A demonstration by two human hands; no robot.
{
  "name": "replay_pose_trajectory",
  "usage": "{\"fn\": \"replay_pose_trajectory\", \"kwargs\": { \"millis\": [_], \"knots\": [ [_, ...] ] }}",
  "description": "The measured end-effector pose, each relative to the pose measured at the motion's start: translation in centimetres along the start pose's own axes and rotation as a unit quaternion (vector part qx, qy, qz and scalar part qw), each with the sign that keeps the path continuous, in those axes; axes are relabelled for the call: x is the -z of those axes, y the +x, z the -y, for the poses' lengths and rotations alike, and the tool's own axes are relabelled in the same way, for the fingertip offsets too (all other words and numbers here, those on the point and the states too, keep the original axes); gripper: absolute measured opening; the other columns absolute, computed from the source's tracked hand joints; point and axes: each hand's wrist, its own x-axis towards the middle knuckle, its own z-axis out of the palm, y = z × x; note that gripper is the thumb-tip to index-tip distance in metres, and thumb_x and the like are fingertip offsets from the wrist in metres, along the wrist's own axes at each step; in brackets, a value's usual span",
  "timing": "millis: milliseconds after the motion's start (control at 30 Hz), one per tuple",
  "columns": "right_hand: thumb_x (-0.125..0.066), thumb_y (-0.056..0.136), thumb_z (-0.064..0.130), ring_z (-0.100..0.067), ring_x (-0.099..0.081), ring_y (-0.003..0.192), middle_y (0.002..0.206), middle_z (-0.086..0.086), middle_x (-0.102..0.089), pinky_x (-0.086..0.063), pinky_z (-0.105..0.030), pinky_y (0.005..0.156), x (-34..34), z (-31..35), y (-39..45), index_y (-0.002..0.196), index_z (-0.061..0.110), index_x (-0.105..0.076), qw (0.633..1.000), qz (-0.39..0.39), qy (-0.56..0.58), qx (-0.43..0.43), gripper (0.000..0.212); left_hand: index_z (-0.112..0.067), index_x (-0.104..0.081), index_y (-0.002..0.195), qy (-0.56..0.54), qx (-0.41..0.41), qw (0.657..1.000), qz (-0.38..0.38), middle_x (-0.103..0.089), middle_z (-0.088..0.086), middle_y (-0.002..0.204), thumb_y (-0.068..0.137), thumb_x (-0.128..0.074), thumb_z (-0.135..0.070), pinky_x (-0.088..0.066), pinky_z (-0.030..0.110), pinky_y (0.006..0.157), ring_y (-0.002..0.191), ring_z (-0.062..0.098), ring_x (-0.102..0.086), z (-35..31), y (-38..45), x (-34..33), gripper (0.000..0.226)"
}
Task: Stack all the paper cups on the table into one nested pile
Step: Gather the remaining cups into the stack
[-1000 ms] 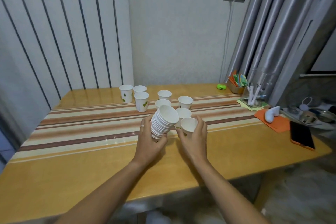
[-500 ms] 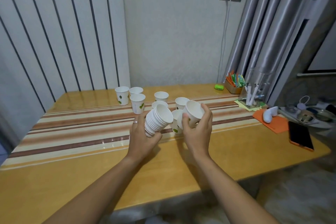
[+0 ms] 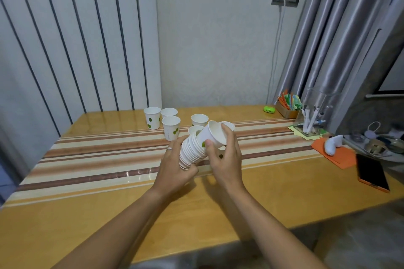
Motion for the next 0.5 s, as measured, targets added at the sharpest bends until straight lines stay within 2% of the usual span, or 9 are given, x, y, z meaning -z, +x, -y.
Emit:
{"fn": "replay_pose_trajectory", "kwargs": {
  "millis": [100,167,233,333,400,467,500],
  "knots": [
    [-0.05,0.095,0.055,-0.003,-0.051,0.126,0.141,0.006,-0.056,-0.042,-0.017,0.103,-1.0,-0.3,-0.5,0.148,0.021,-0.049,0.998,0.066,0.01,-0.014,0.062,-0.033,-0.038,0.16,0.016,-0.031,0.999,0.022,-0.051,-0.013,0.152,0.081,-0.079,-0.034,-0.046,0.026,0.106,0.136,0.007,-0.052,0.1,-0.1,0.3,0.089],
    [-0.048,0.098,0.055,0.005,-0.05,0.128,0.144,0.005,-0.055,-0.039,-0.008,0.1,-1.4,-0.2,-1.0,0.15,0.022,-0.045,0.995,0.092,0.033,-0.028,0.062,-0.038,-0.036,0.16,0.017,-0.029,0.999,0.022,-0.05,-0.014,0.154,0.083,-0.081,-0.045,-0.042,0.02,0.104,0.136,0.004,-0.05,-0.1,-0.1,0.4,0.09],
    [-0.046,0.099,0.055,0.015,-0.043,0.131,0.146,0.01,-0.051,-0.032,-0.001,0.099,-1.7,0.0,-1.4,0.153,0.024,-0.04,0.992,0.114,0.044,-0.041,0.063,-0.038,-0.037,0.16,0.032,-0.024,0.999,0.012,-0.052,-0.01,0.151,0.086,-0.074,-0.056,-0.047,0.026,0.101,0.132,0.008,-0.053,-0.2,0.0,0.6,0.085],
    [-0.036,0.097,0.064,0.005,-0.038,0.144,0.155,0.012,-0.044,-0.03,-0.007,0.112,-1.9,0.0,-1.4,0.156,0.029,-0.037,0.989,0.135,0.042,-0.044,0.069,-0.034,-0.042,0.158,0.068,-0.046,0.997,0.003,-0.06,-0.006,0.144,0.087,-0.071,-0.061,-0.054,0.039,0.094,0.124,0.016,-0.061,0.1,0.2,1.3,0.081],
    [-0.033,0.098,0.063,0.004,-0.038,0.143,0.155,0.009,-0.045,-0.03,-0.011,0.114,-1.8,-0.3,-1.2,0.157,0.027,-0.039,0.99,0.13,0.031,-0.034,0.069,-0.029,-0.047,0.154,0.087,-0.068,0.994,0.004,-0.064,-0.004,0.138,0.085,-0.073,-0.066,-0.057,0.04,0.088,0.115,0.019,-0.066,0.7,0.3,2.0,0.082],
    [-0.034,0.101,0.056,0.004,-0.043,0.136,0.148,0.006,-0.048,-0.032,-0.005,0.105,-1.6,-0.7,-1.1,0.155,0.024,-0.041,0.995,0.091,0.017,-0.024,0.064,-0.026,-0.05,0.152,0.118,-0.085,0.989,0.014,-0.066,-0.004,0.134,0.083,-0.076,-0.067,-0.058,0.041,0.083,0.109,0.021,-0.068,1.5,0.4,2.9,0.084],
    [-0.037,0.102,0.052,0.0,-0.047,0.132,0.144,0.003,-0.05,-0.035,-0.008,0.104,-1.5,-1.2,-1.1,0.153,0.022,-0.042,0.998,0.059,0.005,-0.022,0.059,-0.026,-0.05,0.153,0.137,-0.09,0.986,0.023,-0.066,-0.004,0.134,0.083,-0.077,-0.067,-0.059,0.042,0.081,0.106,0.021,-0.069,2.1,0.5,3.4,0.085]
  ]
}}
